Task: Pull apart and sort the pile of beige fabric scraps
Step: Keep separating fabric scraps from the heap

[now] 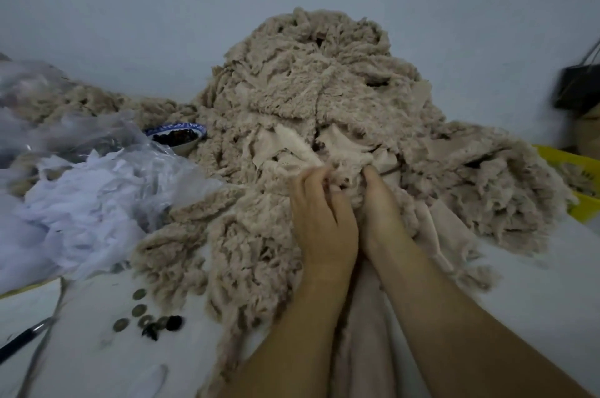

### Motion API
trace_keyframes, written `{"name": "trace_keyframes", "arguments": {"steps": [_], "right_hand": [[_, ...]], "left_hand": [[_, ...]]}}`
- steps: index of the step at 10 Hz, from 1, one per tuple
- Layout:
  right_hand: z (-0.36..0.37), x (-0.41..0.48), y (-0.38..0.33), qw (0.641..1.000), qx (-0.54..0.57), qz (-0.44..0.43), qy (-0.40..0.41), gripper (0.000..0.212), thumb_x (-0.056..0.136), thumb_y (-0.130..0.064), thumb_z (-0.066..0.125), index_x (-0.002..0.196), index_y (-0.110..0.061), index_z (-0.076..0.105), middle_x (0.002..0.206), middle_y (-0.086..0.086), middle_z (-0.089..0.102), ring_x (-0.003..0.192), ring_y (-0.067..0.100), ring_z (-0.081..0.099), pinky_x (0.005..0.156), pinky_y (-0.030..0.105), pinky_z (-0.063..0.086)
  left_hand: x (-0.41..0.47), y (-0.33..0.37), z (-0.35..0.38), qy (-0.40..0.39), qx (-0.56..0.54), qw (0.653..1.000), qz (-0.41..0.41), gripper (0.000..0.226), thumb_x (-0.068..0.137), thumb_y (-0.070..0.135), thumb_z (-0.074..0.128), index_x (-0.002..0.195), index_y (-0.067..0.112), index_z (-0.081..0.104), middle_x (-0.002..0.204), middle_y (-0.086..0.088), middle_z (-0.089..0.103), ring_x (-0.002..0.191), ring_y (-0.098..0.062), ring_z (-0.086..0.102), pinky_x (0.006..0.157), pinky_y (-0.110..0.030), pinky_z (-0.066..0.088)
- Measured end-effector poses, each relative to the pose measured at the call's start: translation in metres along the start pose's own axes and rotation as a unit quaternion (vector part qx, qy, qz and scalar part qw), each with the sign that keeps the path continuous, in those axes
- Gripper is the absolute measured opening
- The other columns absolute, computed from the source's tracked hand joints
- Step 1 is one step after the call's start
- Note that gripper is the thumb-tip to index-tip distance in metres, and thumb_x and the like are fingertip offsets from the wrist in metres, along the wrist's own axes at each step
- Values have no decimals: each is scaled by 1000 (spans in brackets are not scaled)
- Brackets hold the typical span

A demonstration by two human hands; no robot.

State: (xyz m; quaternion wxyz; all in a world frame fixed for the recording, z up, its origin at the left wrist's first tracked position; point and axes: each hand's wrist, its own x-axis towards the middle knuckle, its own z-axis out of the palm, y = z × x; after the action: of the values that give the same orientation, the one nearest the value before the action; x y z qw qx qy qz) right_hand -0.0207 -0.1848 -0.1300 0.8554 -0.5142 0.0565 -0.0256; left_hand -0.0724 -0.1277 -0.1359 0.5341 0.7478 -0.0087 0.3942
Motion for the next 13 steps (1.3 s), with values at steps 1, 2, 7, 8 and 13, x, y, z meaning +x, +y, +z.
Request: {"name": "trace_keyframes", "arguments": {"steps": [1,2,7,8,13], "right_hand": [[4,3,-2,997,64,49,7,51,98,-38,49,134,-2,57,111,17,68,89,27,68,91,46,53],[6,3,1,976,190,108,-11,55,97,-52,46,107,-7,77,102,11,76,86,26,74,74,34,59],[-36,13,-4,996,-6,81,24,44,99,-40,57,140,-25,50,132,9,64,116,30,64,101,56,49],[-21,9,2,996,-15,83,-23,48,97,-46,58,138,-22,56,132,7,64,119,28,63,102,51,50],[-48,-2,-26,973,180,85,-116,57,96,-52,48,134,-12,61,124,17,68,116,33,65,99,51,50]], "left_hand": [[-24,-5,-12,-7,10,999,-38,38,91,9,48,129,9,55,128,-4,49,122,-21,47,107,-43,41],[-35,2,-14,-30,6,997,-64,39,92,8,48,130,14,52,125,4,44,122,-16,44,109,-41,39],[70,-46,0,-274,219,932,93,31,105,39,47,85,17,55,70,2,54,75,-27,59,58,-32,35],[78,-52,2,-211,108,969,-72,34,106,36,44,80,17,56,69,6,52,70,-16,53,57,-19,38],[48,-57,-60,-138,276,950,45,25,101,39,53,111,21,68,102,3,63,95,-15,58,73,-29,43]]}}
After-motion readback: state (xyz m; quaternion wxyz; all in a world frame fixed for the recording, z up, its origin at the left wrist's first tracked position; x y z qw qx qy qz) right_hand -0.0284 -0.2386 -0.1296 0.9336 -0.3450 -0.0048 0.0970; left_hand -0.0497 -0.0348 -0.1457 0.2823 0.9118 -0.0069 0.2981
